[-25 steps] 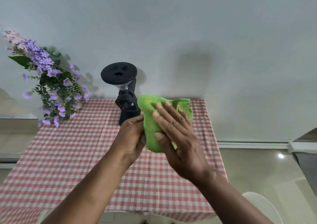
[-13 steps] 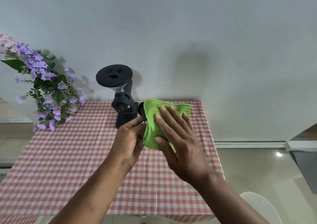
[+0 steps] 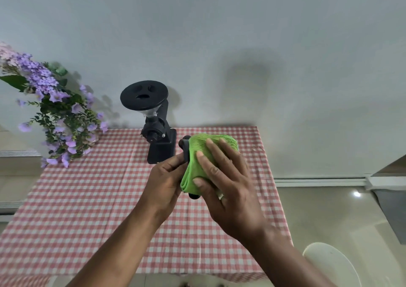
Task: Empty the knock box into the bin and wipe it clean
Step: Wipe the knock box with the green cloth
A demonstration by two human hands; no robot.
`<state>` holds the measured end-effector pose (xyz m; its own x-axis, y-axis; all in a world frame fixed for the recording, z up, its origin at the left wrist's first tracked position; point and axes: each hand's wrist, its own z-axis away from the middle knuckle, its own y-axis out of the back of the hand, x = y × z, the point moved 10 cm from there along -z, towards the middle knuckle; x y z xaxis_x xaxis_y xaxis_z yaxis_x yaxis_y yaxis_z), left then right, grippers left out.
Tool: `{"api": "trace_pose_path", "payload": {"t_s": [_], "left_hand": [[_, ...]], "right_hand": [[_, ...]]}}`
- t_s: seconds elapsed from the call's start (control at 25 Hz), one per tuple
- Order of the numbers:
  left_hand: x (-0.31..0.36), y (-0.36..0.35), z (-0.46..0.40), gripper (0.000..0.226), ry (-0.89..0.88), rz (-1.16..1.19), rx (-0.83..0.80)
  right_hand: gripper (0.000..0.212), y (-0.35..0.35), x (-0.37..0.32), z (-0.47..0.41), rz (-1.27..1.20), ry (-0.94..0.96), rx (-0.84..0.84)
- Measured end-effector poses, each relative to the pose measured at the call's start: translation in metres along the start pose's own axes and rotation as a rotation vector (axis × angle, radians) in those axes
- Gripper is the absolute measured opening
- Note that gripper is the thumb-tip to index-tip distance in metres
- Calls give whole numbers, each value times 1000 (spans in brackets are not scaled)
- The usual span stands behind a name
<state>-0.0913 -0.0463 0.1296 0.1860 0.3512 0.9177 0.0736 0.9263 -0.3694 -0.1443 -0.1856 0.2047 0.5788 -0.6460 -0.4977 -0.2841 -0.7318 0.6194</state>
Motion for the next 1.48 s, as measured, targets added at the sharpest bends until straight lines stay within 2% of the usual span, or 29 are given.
{"api": "trace_pose_path", "payload": {"t_s": [0.08, 0.24, 0.32, 0.4, 0.48, 0.56, 0.6, 0.72, 0.8, 0.88, 0.96, 1.08, 1.16, 1.28, 1.32, 1.48], "left_hand": [[2, 1, 1, 32, 1, -13, -48], [9, -7, 6, 31, -111, -224, -92], [9, -9, 9, 31, -150, -294, -47], [6, -6, 10, 29, -150, -328, -3], [7, -3, 12, 25, -145, -364, -15], [10, -1, 15, 23, -163, -419, -52], [12, 1, 16, 23, -170, -427, -60], [12, 2, 17, 36, -180, -413, -70], [11, -4, 19, 43, -200, -455, -99], [10, -9, 20, 44, -215, -508, -121], [8, -11, 17, 39, -210, -550, -107], [9, -3, 11, 36, -200, -607, 0], [13, 0, 10, 34, -218, -538, 36], [23, -6, 12, 20, -272, -519, -18], [23, -8, 11, 22, -270, -537, -37], [16, -5, 10, 43, -238, -555, -29]], "right_hand": [[42, 1, 4, -12, -29, 10, -35], [31, 9, 60, -46, -275, -412, -163], [36, 7, 64, -44, -250, -488, -207], [31, 7, 45, -29, -103, -379, -135], [43, -1, 10, -9, 81, -202, -122], [47, -6, -2, -4, 86, -110, -108], [46, -3, 4, -10, 22, -136, -104], [28, 4, 50, -30, -184, -399, -139], [42, 0, 84, -32, -252, -621, -216], [56, -6, 93, -27, -249, -710, -258], [57, -4, 81, -25, -185, -670, -238], [36, -1, 41, -23, -63, -430, -183], [39, -5, 12, -11, 35, -295, -183], [40, -10, -13, 3, 138, -116, -157], [39, -7, -6, 0, 100, -127, -139], [30, 1, 58, -27, -285, -427, -104]]}}
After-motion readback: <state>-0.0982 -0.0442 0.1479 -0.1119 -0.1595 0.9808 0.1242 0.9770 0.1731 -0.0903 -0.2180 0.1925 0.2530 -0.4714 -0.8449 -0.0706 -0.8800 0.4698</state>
